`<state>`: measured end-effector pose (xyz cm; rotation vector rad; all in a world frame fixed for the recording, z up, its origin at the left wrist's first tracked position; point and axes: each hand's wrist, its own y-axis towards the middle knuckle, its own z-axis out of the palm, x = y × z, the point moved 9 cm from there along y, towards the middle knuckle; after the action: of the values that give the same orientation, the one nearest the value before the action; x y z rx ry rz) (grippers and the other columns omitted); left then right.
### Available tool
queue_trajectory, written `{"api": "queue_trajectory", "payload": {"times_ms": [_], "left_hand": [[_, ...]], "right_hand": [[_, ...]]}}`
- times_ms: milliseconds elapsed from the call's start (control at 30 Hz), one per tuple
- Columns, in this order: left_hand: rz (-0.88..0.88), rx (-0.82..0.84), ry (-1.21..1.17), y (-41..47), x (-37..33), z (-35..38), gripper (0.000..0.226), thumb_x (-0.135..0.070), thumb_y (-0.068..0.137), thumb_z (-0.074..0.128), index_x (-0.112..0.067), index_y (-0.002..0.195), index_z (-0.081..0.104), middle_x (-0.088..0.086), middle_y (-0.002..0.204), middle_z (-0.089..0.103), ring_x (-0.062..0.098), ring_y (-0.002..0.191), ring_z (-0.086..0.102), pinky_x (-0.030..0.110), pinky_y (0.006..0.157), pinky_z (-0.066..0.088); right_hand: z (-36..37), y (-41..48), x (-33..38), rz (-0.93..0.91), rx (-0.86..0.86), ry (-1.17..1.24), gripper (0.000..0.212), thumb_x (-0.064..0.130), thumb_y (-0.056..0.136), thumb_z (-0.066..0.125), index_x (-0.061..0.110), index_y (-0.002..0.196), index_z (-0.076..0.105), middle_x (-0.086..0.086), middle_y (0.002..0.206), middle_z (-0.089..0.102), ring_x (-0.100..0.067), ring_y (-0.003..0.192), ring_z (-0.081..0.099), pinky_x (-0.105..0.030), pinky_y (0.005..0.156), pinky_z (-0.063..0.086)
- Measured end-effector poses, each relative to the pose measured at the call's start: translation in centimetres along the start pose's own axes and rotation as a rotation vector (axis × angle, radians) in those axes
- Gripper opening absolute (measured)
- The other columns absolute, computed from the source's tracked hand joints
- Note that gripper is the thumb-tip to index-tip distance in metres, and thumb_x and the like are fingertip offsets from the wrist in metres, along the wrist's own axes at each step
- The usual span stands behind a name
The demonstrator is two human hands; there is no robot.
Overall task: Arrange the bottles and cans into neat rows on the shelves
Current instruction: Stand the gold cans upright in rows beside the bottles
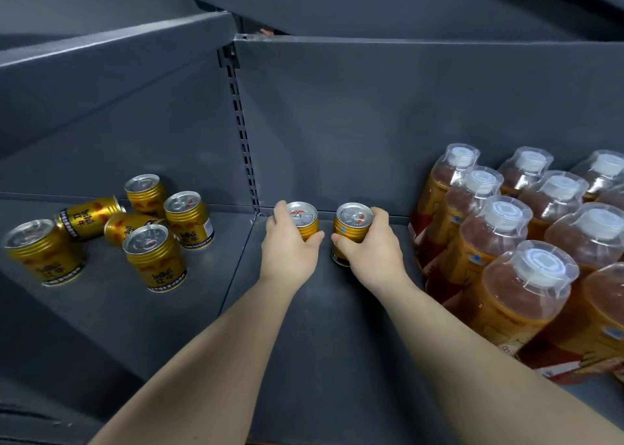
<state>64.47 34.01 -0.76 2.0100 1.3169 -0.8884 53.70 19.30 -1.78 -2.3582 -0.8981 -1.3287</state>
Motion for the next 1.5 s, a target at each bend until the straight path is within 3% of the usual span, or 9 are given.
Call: {"api": "queue_trajectory", "payload": {"times_ms": [133,400,633,733,900,1033,1233,1500], "left_hand": [[0.015,0.009,-0.002,1.7,-0.3,0.8,0.078,-0.03,0.089,0.073,-0.014,0.15,0.027,0.01,0.144,0.043,0.031,0.131,0.044,0.039,0.104,0.039],[0.005,0.057,-0.031,4.5,-0.2,2.5,0.081,-0.027,0.09,0.073,-0.018,0.152,0.021,0.01,0.147,0.039,0.033,0.131,0.044,0.043,0.107,0.04],[0.012,0.076,-0.081,5.1,0.4,3.0,0.088,-0.023,0.09,0.073,-0.02,0.156,0.014,0.006,0.154,0.031,0.028,0.137,0.04,0.038,0.108,0.037],[0.001,0.05,-0.113,4.7,0.7,2.8,0.093,-0.023,0.087,0.076,-0.019,0.156,0.014,0.007,0.156,0.028,0.028,0.137,0.041,0.035,0.106,0.038],[0.001,-0.013,-0.052,4.7,1.1,2.4,0.08,-0.029,0.082,0.081,-0.016,0.144,0.032,0.008,0.141,0.041,0.027,0.128,0.046,0.037,0.102,0.044],[-0.004,0.003,-0.042,4.7,1.2,2.4,0.08,-0.033,0.083,0.08,-0.017,0.144,0.031,0.007,0.142,0.044,0.028,0.127,0.049,0.04,0.101,0.044],[0.001,0.024,-0.06,5.0,1.2,2.7,0.079,-0.029,0.085,0.078,-0.018,0.146,0.028,0.006,0.142,0.045,0.029,0.127,0.05,0.039,0.102,0.044],[-0.052,0.063,-0.233,5.6,2.8,2.9,0.071,-0.017,0.086,0.077,-0.017,0.14,0.031,0.0,0.131,0.052,0.018,0.114,0.051,0.027,0.093,0.037]], "right_hand": [[0.4,1.4,0.0,0.004,-0.003,0.008,0.073,0.036,0.083,0.079,0.02,0.141,0.038,0.002,0.131,0.057,-0.02,0.119,0.056,-0.024,0.086,0.038],[1.4,4.2,0.3,-0.002,-0.006,0.0,0.074,0.035,0.083,0.079,0.019,0.142,0.036,0.001,0.135,0.055,-0.019,0.119,0.056,-0.025,0.086,0.039],[2.0,4.6,-0.5,-0.005,-0.018,0.015,0.078,0.033,0.084,0.079,0.02,0.146,0.033,0.001,0.141,0.05,-0.018,0.125,0.052,-0.024,0.094,0.04],[2.0,4.6,-0.4,-0.012,-0.023,-0.001,0.085,0.034,0.081,0.081,0.02,0.148,0.031,-0.001,0.143,0.047,-0.02,0.128,0.05,-0.031,0.101,0.044],[1.8,4.7,0.1,-0.014,-0.065,-0.114,0.095,0.045,0.077,0.083,0.018,0.15,0.029,-0.003,0.145,0.04,-0.023,0.134,0.043,-0.041,0.106,0.045],[1.9,4.8,0.1,-0.009,-0.067,-0.142,0.082,0.041,0.081,0.081,0.019,0.144,0.033,-0.004,0.139,0.043,-0.026,0.129,0.046,-0.04,0.101,0.045],[1.9,4.8,0.1,-0.016,-0.065,-0.158,0.081,0.039,0.082,0.079,0.019,0.144,0.032,-0.003,0.139,0.042,-0.025,0.128,0.046,-0.04,0.099,0.046],[2.5,5.1,-0.1,-0.026,-0.059,-0.1,0.086,0.033,0.085,0.078,0.017,0.152,0.026,-0.004,0.149,0.037,-0.026,0.135,0.042,-0.041,0.108,0.041]]}}
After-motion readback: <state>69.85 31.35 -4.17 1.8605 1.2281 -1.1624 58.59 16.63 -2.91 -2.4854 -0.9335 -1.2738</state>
